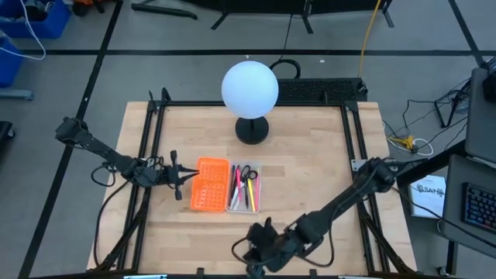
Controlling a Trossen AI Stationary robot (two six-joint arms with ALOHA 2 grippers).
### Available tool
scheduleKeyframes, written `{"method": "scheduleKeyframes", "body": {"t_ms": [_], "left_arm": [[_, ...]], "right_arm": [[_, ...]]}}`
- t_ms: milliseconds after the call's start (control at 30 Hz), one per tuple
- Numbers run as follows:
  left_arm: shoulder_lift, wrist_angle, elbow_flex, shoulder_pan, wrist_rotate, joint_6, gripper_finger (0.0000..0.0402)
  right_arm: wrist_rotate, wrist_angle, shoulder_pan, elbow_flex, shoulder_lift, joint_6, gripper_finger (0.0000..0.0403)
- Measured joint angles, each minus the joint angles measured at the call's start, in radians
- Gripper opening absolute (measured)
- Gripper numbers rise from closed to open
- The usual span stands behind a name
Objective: Pick & place school supplies into a supply box
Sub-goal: Put the black gel pen into the orange supply box
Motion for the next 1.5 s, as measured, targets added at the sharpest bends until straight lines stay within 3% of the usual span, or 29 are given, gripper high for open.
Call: {"method": "scheduleKeyframes", "body": {"t_ms": [167,333,467,633,867,1033,1500], "left_arm": [[0.0,0.014,0.0,0.001,-0.001,0.075,0.0037],[0.0,0.133,0.0,0.001,-0.001,0.127,0.0037],[0.0,0.224,0.0,0.001,-0.001,0.164,0.0037],[0.0,0.261,0.001,0.001,-0.002,0.208,0.0037],[0.0,0.26,0.001,0.001,-0.037,0.242,0.0037],[0.0,0.256,0.001,0.001,-0.064,0.242,0.0037],[0.0,0.226,0.001,0.001,-0.063,0.234,0.0037]], "right_arm": [[-0.029,0.002,0.012,0.045,0.065,0.205,0.0],[-0.025,-0.074,-0.028,0.045,0.109,0.375,0.0],[-0.062,-0.043,-0.064,0.044,0.159,0.364,0.0011],[-0.125,-0.025,-0.092,0.043,0.199,0.343,0.0065],[-0.238,-0.157,-0.093,0.043,0.203,0.516,0.0132],[-0.342,-0.288,-0.096,0.043,0.205,0.585,0.0136],[-0.313,-0.298,-0.146,0.043,0.204,0.57,0.0135]]}}
